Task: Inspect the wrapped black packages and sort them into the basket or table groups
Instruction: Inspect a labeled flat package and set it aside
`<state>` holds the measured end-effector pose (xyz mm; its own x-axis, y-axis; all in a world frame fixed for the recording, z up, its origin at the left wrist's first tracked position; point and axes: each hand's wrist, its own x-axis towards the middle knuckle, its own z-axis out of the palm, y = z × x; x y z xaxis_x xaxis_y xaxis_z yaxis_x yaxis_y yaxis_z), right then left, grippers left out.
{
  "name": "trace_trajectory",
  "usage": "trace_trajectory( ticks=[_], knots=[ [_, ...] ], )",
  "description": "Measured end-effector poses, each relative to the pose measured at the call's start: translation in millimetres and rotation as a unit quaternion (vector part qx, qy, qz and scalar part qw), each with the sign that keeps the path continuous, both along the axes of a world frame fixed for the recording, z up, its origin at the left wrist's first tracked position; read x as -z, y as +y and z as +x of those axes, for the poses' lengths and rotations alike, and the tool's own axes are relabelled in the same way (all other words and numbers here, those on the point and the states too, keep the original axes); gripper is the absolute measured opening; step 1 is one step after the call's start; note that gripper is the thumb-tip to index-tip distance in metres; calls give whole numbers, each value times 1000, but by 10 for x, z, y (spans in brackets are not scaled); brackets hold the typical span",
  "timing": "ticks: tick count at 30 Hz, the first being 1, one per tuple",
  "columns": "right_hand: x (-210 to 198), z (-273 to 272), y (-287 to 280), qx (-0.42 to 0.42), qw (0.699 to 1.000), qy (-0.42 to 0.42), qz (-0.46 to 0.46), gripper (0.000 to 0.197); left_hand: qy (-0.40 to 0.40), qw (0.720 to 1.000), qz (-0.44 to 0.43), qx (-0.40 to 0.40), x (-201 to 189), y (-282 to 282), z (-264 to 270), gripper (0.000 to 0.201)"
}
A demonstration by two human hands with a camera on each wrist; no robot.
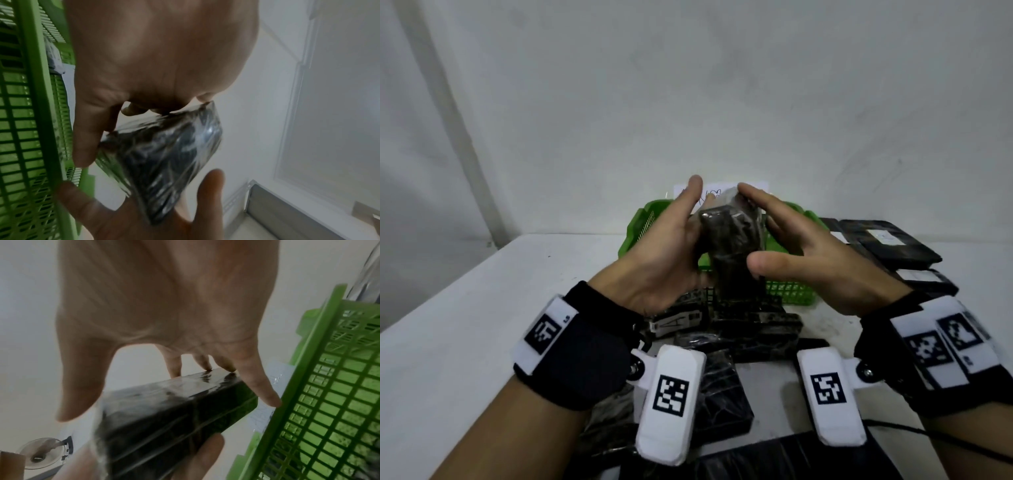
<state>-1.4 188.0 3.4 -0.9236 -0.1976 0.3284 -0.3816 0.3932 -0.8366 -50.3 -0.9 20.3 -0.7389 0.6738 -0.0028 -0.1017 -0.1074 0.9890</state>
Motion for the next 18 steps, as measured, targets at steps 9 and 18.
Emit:
trace_trajectory(
  ticks=[9, 18],
  knots=[
    [101, -40, -115, 7, 995, 101, -14, 80, 4, 1000, -7, -24, -10, -29, -12, 50],
    [-59, 40, -58, 9, 997, 76, 2, 95, 85, 996, 4, -8, 1, -69, -77, 66]
  ],
)
